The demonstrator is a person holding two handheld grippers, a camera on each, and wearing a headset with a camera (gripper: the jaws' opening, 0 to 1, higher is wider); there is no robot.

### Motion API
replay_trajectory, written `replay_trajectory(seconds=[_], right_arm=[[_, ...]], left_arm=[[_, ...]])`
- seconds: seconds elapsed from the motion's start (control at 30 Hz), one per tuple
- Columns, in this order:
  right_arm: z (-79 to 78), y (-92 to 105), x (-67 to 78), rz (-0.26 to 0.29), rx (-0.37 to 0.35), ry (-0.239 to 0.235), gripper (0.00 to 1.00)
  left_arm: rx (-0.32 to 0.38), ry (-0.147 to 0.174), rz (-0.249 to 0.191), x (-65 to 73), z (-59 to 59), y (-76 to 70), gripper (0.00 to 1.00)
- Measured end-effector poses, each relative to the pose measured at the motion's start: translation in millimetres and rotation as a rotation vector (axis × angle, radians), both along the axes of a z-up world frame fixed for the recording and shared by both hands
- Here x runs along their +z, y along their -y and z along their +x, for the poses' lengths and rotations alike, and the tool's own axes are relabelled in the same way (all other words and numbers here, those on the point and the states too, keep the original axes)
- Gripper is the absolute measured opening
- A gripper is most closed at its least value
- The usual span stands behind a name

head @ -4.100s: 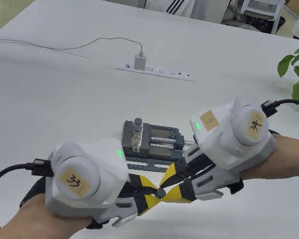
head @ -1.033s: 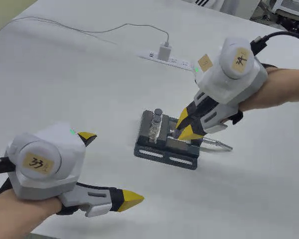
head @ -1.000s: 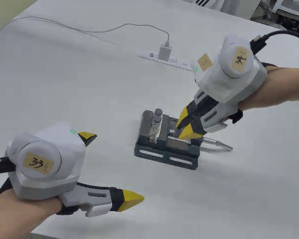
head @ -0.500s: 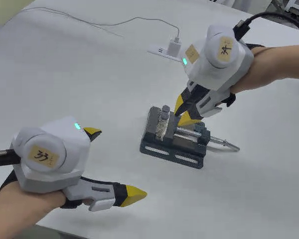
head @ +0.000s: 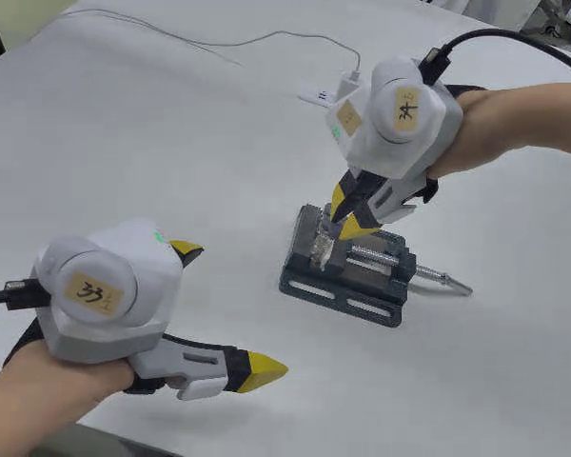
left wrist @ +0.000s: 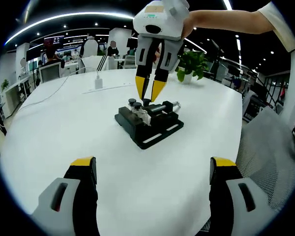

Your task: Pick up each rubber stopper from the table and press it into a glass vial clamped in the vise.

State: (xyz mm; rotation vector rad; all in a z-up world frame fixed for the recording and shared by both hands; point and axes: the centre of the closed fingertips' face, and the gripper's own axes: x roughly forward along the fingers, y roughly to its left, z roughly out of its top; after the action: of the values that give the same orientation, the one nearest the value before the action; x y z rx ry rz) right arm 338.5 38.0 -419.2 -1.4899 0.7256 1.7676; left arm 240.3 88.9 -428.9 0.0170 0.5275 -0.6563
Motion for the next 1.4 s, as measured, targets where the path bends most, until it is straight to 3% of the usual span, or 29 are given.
replay_trajectory(seconds=[0.47, 1.0, 1.4], right_arm=[[1.2, -0.7, -13.1, -0.03, -0.039, -0.004, 0.06], [0.5, -3.4, -12.1, -0.041, -0.046, -0.005, 0.06], [-14.0, -3.3, -7.9, -0.048, -0.045, -0.004, 0.06]], left_arm=[[-0.003, -0.014, -0.006, -3.1, -1.8, 0.5, 0.94], [-0.006, -0.022, -0.012, -6.6, -3.2, 0.9, 0.93], [-0.004, -0.026, -0.016, -7.8, -3.5, 1.4, 0.92]])
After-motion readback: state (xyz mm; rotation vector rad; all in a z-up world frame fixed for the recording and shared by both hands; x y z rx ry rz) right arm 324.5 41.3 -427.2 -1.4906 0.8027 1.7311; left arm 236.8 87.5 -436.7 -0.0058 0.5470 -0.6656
